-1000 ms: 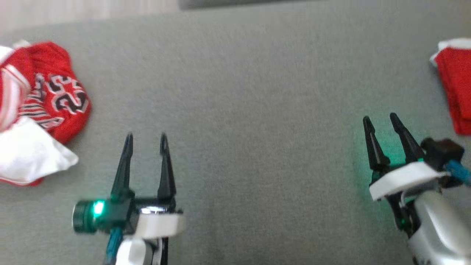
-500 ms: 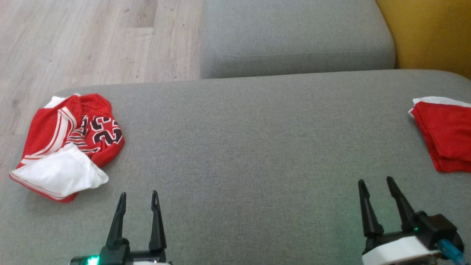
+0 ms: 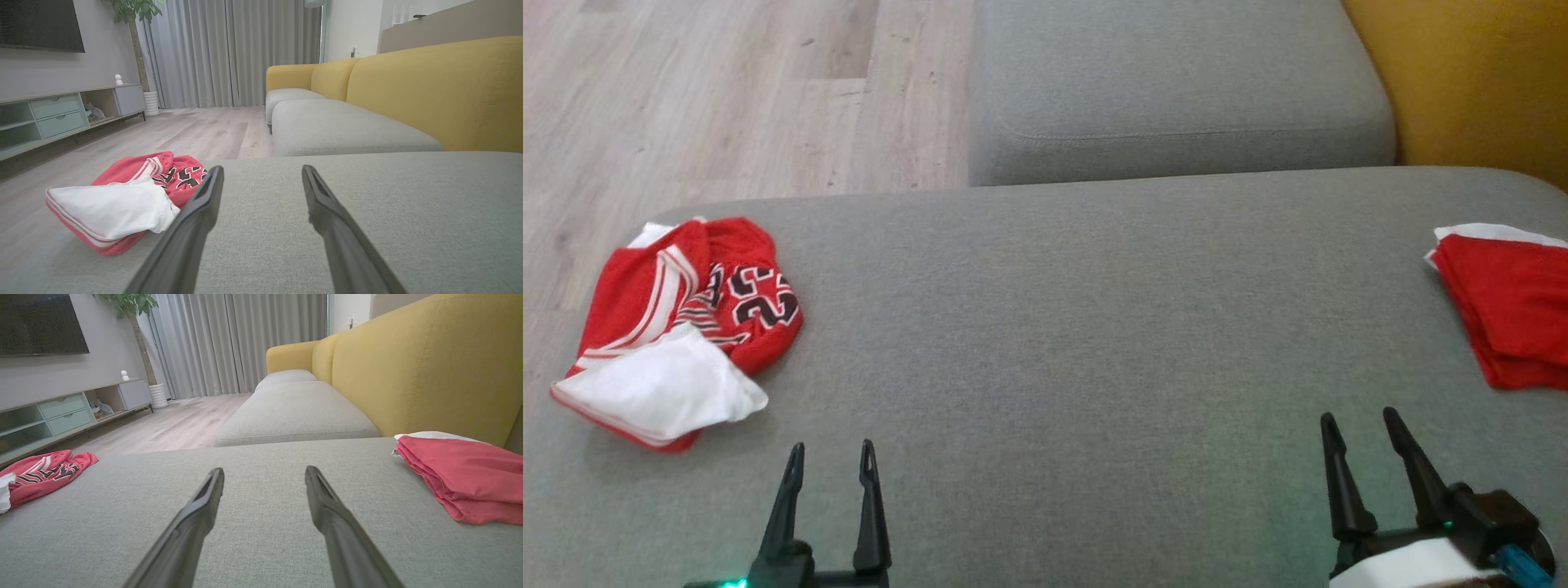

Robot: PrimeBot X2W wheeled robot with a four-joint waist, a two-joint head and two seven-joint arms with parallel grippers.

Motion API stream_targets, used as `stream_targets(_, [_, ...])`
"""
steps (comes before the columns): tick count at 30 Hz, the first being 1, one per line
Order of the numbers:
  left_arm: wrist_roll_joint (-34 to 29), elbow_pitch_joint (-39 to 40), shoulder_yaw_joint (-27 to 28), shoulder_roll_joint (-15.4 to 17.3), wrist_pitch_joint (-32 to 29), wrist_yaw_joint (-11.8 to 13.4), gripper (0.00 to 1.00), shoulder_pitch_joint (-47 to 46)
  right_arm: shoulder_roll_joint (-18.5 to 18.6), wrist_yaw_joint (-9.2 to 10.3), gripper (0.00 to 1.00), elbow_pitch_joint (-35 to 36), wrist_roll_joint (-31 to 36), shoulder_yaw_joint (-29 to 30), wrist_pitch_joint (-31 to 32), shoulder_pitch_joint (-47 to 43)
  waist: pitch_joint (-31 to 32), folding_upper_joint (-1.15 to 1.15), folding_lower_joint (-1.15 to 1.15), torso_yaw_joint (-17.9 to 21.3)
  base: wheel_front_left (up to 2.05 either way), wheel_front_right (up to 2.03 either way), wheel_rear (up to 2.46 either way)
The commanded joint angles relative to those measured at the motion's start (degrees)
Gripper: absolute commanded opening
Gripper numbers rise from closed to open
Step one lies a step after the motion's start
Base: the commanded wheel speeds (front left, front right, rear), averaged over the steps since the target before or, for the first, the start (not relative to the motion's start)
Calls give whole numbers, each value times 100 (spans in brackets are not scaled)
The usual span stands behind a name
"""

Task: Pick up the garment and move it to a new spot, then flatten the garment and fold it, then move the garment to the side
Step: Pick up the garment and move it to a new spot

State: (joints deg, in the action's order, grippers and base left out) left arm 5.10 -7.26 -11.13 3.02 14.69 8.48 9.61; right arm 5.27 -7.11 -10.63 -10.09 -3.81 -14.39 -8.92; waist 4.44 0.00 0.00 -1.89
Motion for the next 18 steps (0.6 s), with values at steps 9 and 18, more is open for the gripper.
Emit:
stream_targets(9, [-7,289,134,-14,30,104,100,-231,3,-37,100,232,-17,-119,-61,109,-101,0,0,-867,0,0,0])
stream_targets(18, [64,458,204,-14,30,237,100,-171,19,-37,100,226,68,-356,-61,407,-398,0,0,-1959,0,0,0])
